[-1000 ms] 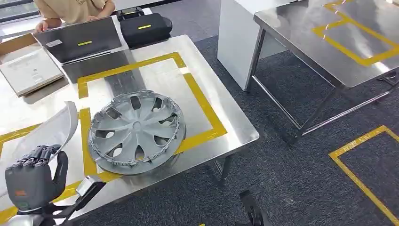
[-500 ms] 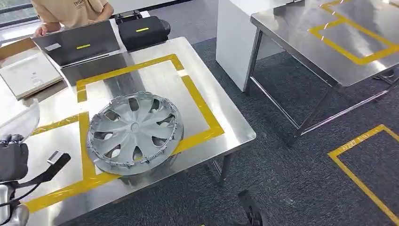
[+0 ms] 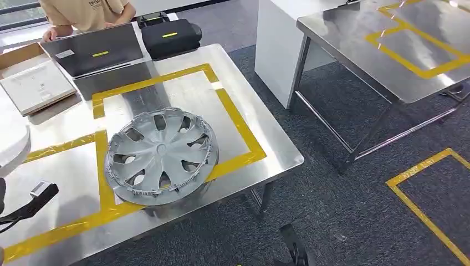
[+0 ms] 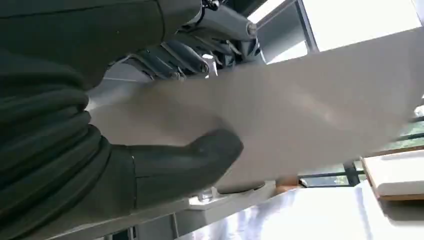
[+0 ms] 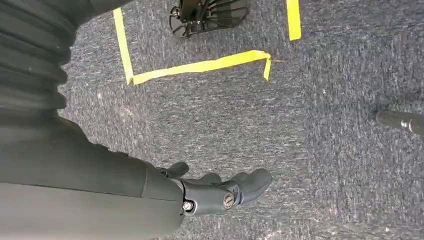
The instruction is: Take the parts from the cabinet and place them on the table.
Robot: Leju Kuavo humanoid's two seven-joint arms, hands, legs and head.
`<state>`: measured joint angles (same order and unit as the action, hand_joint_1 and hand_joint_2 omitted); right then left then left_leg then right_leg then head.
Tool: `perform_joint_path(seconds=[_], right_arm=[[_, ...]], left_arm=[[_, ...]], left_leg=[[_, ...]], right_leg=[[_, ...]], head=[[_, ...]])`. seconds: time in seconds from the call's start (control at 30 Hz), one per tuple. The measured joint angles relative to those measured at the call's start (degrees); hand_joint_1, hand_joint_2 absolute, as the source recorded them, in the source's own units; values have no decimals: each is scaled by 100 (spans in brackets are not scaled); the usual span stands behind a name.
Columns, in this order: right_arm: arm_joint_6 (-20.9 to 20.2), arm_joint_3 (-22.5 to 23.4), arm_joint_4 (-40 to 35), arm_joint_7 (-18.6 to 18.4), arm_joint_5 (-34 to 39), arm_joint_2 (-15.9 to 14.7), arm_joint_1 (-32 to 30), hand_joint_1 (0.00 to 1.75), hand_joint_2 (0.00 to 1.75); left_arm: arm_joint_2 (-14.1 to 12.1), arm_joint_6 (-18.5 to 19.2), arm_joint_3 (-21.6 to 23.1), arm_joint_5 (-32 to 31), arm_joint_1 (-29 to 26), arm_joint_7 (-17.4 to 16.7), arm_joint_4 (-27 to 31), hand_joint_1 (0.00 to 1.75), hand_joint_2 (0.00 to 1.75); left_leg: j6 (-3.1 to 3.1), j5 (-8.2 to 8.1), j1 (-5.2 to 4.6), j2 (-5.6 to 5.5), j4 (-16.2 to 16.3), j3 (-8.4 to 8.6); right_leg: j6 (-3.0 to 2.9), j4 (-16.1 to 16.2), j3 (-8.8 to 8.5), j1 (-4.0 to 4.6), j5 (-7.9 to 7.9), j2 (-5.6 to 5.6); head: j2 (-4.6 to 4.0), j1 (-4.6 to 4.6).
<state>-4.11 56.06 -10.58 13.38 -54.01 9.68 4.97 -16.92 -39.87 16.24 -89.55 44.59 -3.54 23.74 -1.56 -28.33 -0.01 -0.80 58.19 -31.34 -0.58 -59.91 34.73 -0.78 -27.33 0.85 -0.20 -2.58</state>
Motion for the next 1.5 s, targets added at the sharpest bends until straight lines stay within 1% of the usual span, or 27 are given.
perform_joint_path(seconds=[0.43, 0.47, 0.5, 0.53, 0.57, 0.67, 0.7, 0.73, 0.77, 0.8, 0.83, 0.87, 0.9, 0.93, 1.0, 1.03, 1.07, 1.1, 1.17, 1.2, 1.23, 1.27, 1.33, 1.37, 1.4, 1.43, 1.5], right_arm=[[-4, 0, 0, 31, -2, 4, 9, 0, 0], [-9, 0, 0, 33, -4, 24, 9, 0, 0], [-11, 0, 0, 37, -11, 31, 14, 0, 0], [-13, 0, 0, 41, -17, 24, 15, 0, 0], [-15, 0, 0, 57, -32, 24, 18, 0, 0], [-35, 0, 0, 52, -39, 26, 20, 0, 0], [-35, 0, 0, 52, -37, 24, 18, 0, 0], [-35, 0, 0, 50, -33, 24, 16, 0, 0], [-35, 0, 0, 52, -33, 22, 17, 0, 0], [-35, 0, 0, 52, -33, 17, 22, 0, 0], [-35, 0, 0, 55, -33, 15, 30, 0, 0], [-37, 0, 9, 59, -33, 53, 37, 0, 0], [-37, 0, 2, 70, -31, 48, 35, 0, 0], [-39, 2, 2, 74, -26, 42, 35, 0, 0], [-42, 4, 2, 83, -15, 37, 42, 0, 0], [-42, 4, 2, 87, -15, 37, 42, 0, 0], [-42, 4, 2, 90, -15, 37, 41, 0, 0], [-42, 4, 2, 90, -15, 37, 41, 0, 0], [-42, 4, 2, 87, -15, 37, 41, 0, 0], [-42, 4, 2, 87, -15, 37, 40, 0, 0], [-42, 4, 2, 87, -15, 37, 39, 0, 0], [-42, 4, 2, 87, -15, 37, 40, 0, 0], [-42, 4, 2, 87, -15, 39, 41, 0, 0], [-42, 4, 2, 87, -15, 48, 41, 0, 0], [-44, 4, 2, 88, -15, 59, 52, 0, 0], [-44, 4, 2, 85, -13, 57, 57, 0, 0], [-44, 7, 2, 81, -13, 57, 57, 0, 0]], left_arm=[[26, -33, 24, -15, -336, 258, 750, 0, 0], [15, -33, 24, -15, -374, 262, 820, 0, 0], [13, -33, 24, -15, -419, 258, 915, 0, 0], [22, -35, 33, -15, -471, 223, 1004, 0, 0], [22, -39, 57, -15, -481, 160, 1075, 0, 0], [24, -39, 162, -17, -569, 90, 1185, 0, 0], [33, -39, 197, -20, -597, 74, 1185, 0, 0], [42, -37, 227, -20, -615, 63, 1185, 0, 0], [46, -39, 251, -20, -618, 50, 1185, 0, 0], [48, -39, 264, -20, -618, 50, 1191, 0, 0], [50, -39, 273, -20, -615, 48, 1204, 0, 0], [33, -37, 280, -20, -613, 44, 1242, 0, 0], [33, -37, 299, -20, -613, 50, 1257, 0, 0], [33, -44, 315, -20, -603, 52, 1281, 0, 0], [15, -42, 332, -20, -599, 37, 1283, 0, 0], [11, -42, 345, -20, -599, 37, 1281, 0, 0], [4, -42, 361, -20, -600, 37, 1283, 0, 0], [4, -42, 369, -20, -598, 35, 1283, 0, 0], [4, -42, 378, -20, -595, 35, 1283, 0, 0], [7, -42, 382, -20, -599, 37, 1281, 0, 0], [7, -42, 385, -20, -601, 35, 1281, 0, 0], [7, -42, 389, -20, -599, 37, 1283, 0, 0], [2, -42, 398, -20, -591, 37, 1292, 0, 0], [-2, -42, 398, -20, -577, 35, 1312, 0, 0], [-6, -42, 398, -20, -570, 26, 1331, 0, 0], [-13, -42, 398, -20, -567, 18, 1335, 0, 0], [-22, -42, 398, -20, -567, 18, 1342, 0, 0]], left_leg=[[4, -2, 0, -1, 1, 2], [64, 14, -28, -4, 27, 1], [157, 106, -25, 5, -153, 74], [148, 208, 69, 54, -328, 173], [170, 257, 71, 46, -423, 200], [170, 269, 123, 91, -406, 166], [154, 261, 150, 96, -382, 148], [109, 244, 196, 97, -341, 123], [44, 218, 250, 96, -278, 92], [-42, 171, 320, 95, -192, 53], [-130, 116, 383, 95, -59, -5], [-229, 82, 331, 82, 5, -115], [-272, 53, 341, 70, 102, -147], [-304, 45, 337, 40, 171, -164], [-336, 61, 352, 30, 152, -196], [-344, 0, 363, 49, 202, -231], [-305, -200, 351, 80, 399, -298], [-278, -450, 331, 80, 755, -425], [-231, -917, 257, 79, 1679, -769], [-185, -990, 228, 79, 1934, -852], [-121, -937, 190, 78, 1940, -817], [-38, -788, 140, 77, 1714, -682], [167, -388, 20, 64, 794, -125], [254, -427, -38, 68, 401, 55], [181, -387, -45, 80, 313, 137], [140, -326, -76, 53, 303, 104], [147, -240, -90, 52, 240, 68]], right_leg=[[5, 6, -5, -1, 3, -1], [83, 73, -24, -41, 77, -4], [115, 161, -75, -16, 113, 9], [108, 133, -71, -16, 61, -17], [141, -1, 0, 8, -63, -19], [232, -1146, 542, -70, -594, -25], [266, -1343, 646, -95, -600, -30], [317, -1266, 623, -126, -457, -37], [375, -966, 484, -165, -232, -49], [448, -502, 249, -218, 12, -70], [569, -31, 42, -270, 56, -94], [563, -233, 32, -194, -32, 15], [413, -335, 173, -198, 61, 49], [275, -286, 181, -216, -96, 44], [145, -363, 245, -212, -89, 43], [86, -355, 262, -199, -68, 33], [51, -350, 273, -184, -45, 32], [17, -340, 289, -169, -22, 27], [-43, -339, 346, -111, 27, 9], [-65, -339, 377, -75, 54, 7], [-79, -339, 416, -36, 85, 7], [-93, -339, 458, 2, 121, 8], [-104, -334, 499, 50, 181, 12], [-97, -327, 514, 46, 211, 12], [-59, -306, 536, 66, 257, 14], [-18, -271, 532, 46, 316, 12], [41, -170, 529, 34, 434, 11]], head=[[0, 0], [0, 2], [0, 9], [0, -4], [0, -13], [0, -44], [0, -46], [0, -46], [0, -50], [0, -70], [0, -112], [0, -182], [0, -243], [0, -236], [0, -232], [0, -227], [0, -219], [0, -221], [0, -219], [0, -230], [0, -234], [0, -229], [0, -238], [0, -245], [0, -247], [0, -258], [0, -293]])
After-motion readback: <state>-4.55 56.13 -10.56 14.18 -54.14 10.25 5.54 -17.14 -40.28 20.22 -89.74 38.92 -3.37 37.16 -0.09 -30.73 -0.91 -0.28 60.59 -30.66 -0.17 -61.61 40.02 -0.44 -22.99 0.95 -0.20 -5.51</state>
